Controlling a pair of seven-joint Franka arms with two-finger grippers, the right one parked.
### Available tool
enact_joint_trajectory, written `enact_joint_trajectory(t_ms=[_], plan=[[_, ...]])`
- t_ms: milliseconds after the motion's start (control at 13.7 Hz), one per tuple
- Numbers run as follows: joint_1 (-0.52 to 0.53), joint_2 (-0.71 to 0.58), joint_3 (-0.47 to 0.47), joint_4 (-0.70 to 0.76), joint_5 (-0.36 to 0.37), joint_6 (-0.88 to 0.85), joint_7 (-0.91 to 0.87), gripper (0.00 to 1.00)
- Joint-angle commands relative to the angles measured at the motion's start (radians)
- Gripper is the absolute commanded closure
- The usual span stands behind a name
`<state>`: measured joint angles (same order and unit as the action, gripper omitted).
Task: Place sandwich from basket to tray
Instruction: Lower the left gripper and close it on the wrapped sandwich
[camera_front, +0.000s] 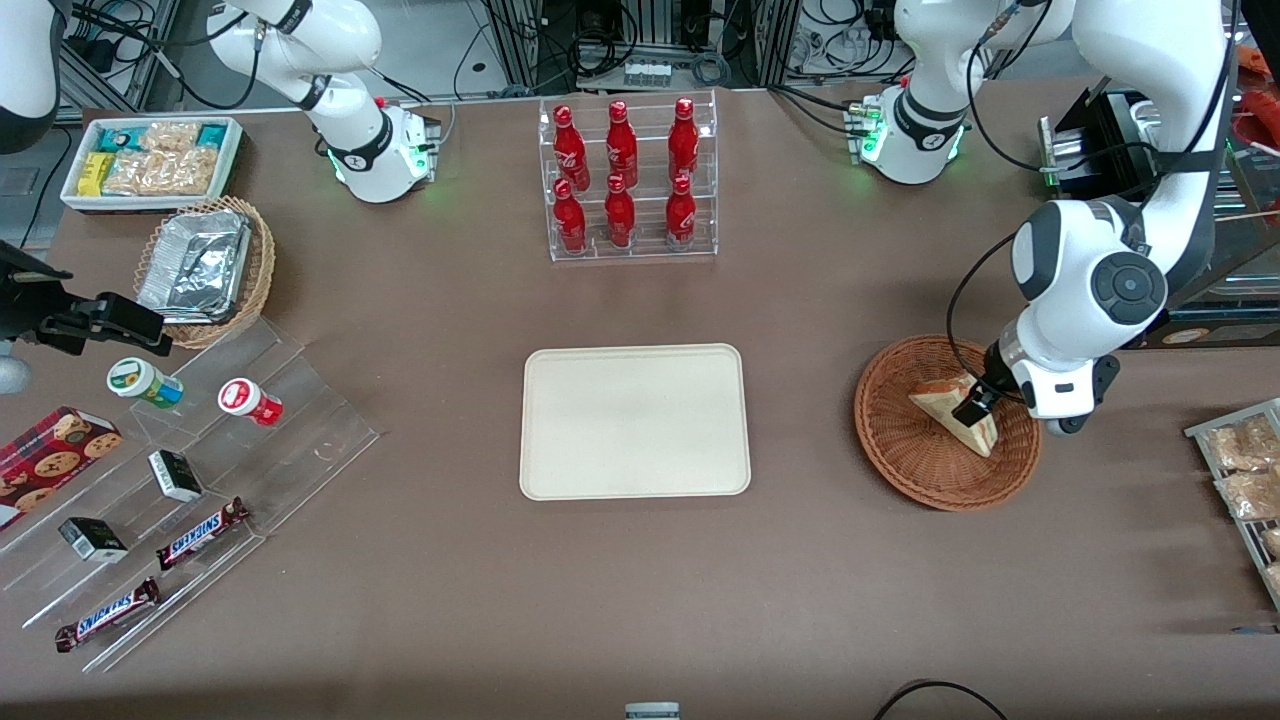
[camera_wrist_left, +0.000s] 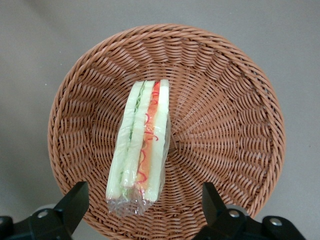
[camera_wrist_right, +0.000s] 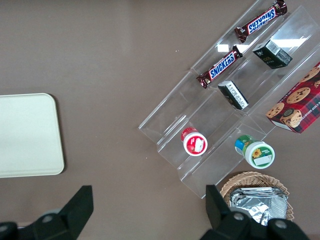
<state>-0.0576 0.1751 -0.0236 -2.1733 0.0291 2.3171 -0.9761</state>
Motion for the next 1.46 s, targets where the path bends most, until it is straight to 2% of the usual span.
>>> enact_joint_trajectory(t_ms=[0,293,805,951,1024,1244,1317,1390], plan=[[-0.008,-0.003,0.005,-0.037,0.018,0.025,-0.044,0.00],[-0.007,-0.005,0.007,-0.057,0.064,0.022,-0.045,0.00],[-0.004,0.057,0.007,-0.052,0.068,0.088,-0.049,0.00],[-0.002,0.083,0.008,-0.052,0.068,0.125,-0.049,0.03],[-0.002,0.093,0.008,-0.052,0.068,0.137,-0.052,0.14],[-0.002,0.096,0.008,-0.049,0.068,0.142,-0.079,0.89],[-0.002,0.096,0.008,-0.049,0.068,0.140,-0.079,1.00],[-0.002,0.096,0.008,-0.048,0.068,0.139,-0.078,1.00]])
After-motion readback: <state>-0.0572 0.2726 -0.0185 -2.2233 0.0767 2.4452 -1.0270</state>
